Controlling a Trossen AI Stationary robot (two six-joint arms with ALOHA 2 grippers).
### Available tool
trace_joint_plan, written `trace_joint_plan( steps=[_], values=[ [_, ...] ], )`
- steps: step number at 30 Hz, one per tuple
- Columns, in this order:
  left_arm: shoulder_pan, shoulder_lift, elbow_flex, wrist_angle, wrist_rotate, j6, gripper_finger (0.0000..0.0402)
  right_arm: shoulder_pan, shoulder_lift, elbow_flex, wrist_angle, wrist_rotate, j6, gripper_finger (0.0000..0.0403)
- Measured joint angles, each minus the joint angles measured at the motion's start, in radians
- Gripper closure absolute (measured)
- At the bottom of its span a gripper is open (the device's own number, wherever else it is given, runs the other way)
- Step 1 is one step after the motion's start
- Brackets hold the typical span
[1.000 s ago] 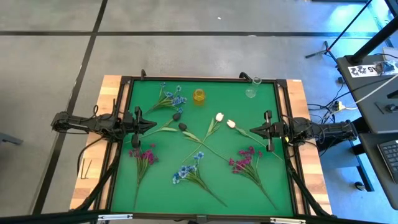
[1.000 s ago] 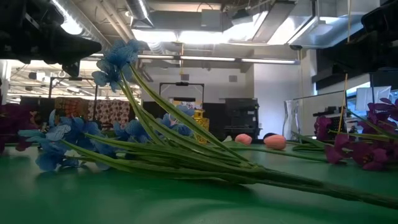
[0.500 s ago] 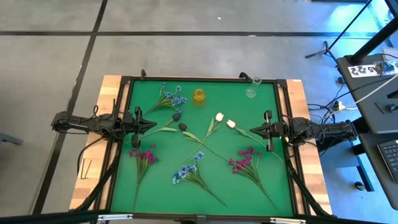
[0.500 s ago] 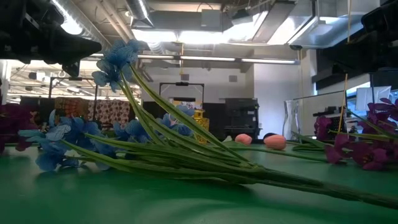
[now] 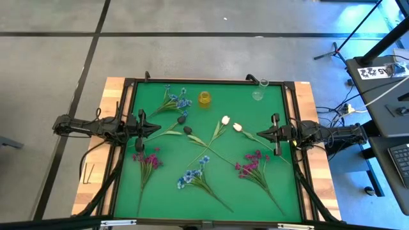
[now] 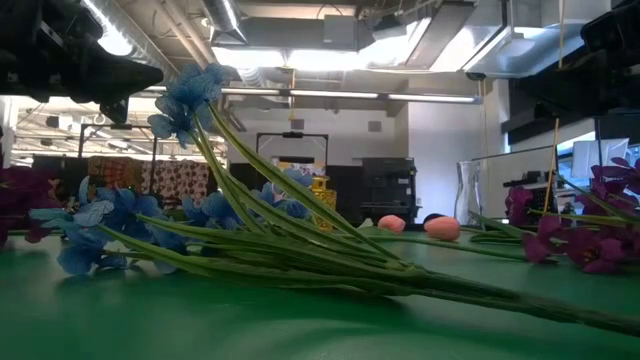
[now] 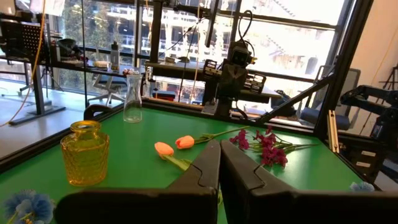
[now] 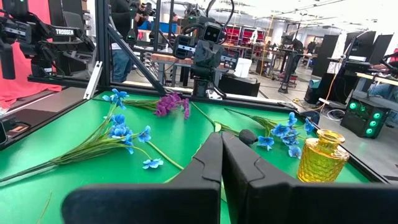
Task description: Sort flowers into vase by color
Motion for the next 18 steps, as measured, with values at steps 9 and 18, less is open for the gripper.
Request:
trace_joint_plan(
  steps=[9, 18],
  values=[
    [0.000, 0.000, 0.000, 0.000, 0.000, 0.000, 0.0401, 0.000, 0.000, -0.001, 0.010, 0.000, 0.004, 0.0402],
    [0.000, 0.000, 0.000, 0.000, 0.000, 0.000, 0.0401, 0.000, 0.000, -0.001, 0.198, 0.026, 0.134, 0.0402]
  ],
)
